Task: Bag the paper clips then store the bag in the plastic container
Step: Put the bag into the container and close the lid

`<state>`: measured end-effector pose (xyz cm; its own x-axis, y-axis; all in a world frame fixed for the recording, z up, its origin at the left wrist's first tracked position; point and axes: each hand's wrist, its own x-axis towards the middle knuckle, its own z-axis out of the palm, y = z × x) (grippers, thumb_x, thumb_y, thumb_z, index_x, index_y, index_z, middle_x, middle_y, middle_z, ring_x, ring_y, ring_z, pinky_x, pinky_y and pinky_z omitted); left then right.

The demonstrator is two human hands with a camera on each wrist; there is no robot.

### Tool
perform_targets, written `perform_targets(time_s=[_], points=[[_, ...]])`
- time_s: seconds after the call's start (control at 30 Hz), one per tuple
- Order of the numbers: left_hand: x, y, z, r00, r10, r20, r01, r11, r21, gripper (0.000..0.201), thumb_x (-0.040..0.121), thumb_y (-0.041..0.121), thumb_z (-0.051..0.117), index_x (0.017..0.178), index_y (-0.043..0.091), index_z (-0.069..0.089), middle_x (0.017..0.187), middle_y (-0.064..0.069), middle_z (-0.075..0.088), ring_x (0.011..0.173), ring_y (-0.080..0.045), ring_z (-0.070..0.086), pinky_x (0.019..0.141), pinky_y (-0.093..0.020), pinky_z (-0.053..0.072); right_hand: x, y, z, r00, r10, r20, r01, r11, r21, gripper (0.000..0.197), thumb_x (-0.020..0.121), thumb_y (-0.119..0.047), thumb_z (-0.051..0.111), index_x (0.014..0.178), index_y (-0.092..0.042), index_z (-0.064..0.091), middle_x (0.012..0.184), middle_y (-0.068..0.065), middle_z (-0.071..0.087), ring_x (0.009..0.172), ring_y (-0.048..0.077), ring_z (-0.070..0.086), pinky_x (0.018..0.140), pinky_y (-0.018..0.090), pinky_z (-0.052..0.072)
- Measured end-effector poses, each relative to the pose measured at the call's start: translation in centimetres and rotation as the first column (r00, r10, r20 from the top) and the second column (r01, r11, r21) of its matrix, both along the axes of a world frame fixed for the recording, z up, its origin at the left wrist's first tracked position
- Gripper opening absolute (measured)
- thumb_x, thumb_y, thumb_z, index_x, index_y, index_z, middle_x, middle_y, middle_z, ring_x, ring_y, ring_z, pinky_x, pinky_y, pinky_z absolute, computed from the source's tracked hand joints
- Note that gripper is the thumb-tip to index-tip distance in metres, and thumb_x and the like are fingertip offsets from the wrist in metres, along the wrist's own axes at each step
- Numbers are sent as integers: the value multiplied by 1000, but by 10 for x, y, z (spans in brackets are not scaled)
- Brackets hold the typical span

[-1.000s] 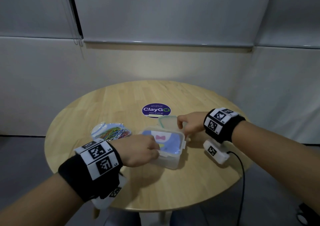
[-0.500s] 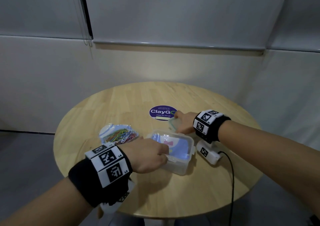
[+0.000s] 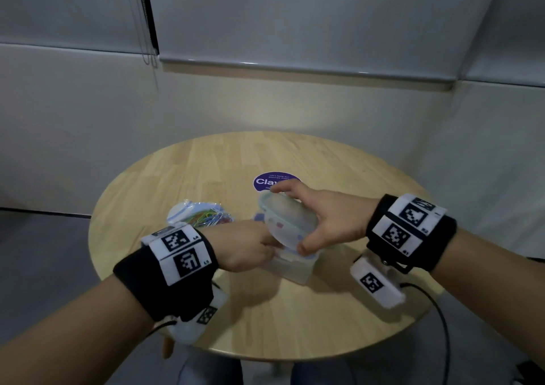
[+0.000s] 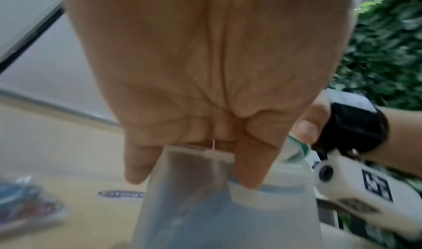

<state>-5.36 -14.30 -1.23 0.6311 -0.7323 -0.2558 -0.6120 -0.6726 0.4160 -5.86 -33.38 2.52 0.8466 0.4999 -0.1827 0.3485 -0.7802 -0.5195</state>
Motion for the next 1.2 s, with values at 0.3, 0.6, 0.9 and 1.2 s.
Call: perform_targets(time_s=[0.3,0.6,0.9,1.2], points=[[13,21,-11,912,373,-171,-396,689,-607,27,63,9,86,69,21,62,90,10,57,84,-2,57,72,-18,42,1,2,-12,997,-66,35,65,998,26,93,63,-36,78,136,-39,21,114,-1,59,97,14,61,83,30,52],[16,20,-14,874,430,-227,-459,576,-676,68,40,21,86,92,29,43,111,-5,47,94,-7,55,55,-11,42,3,6,-6,997,-50,62,54,996,-65,95,63,-35,80,138,-34,22,116,-4,55,96,14,58,78,26,51],[17,24,-13,723,346,-597,-690,332,-643,33,82,-4,56,110,14,52,97,-7,57,78,-21,55,65,-28,46,3,11,-10,996,-22,86,33,991,-132,94,57,-37,79,134,-36,25,115,-6,52,95,14,58,78,29,52],[29,26,-13,660,484,-574,-746,336,-575,26,80,-11,66,95,9,58,72,-11,61,52,-17,55,44,-19,47,1,10,-8,991,19,129,-3,992,-124,98,57,-38,82,137,-35,23,122,-11,43,104,12,52,88,31,49]])
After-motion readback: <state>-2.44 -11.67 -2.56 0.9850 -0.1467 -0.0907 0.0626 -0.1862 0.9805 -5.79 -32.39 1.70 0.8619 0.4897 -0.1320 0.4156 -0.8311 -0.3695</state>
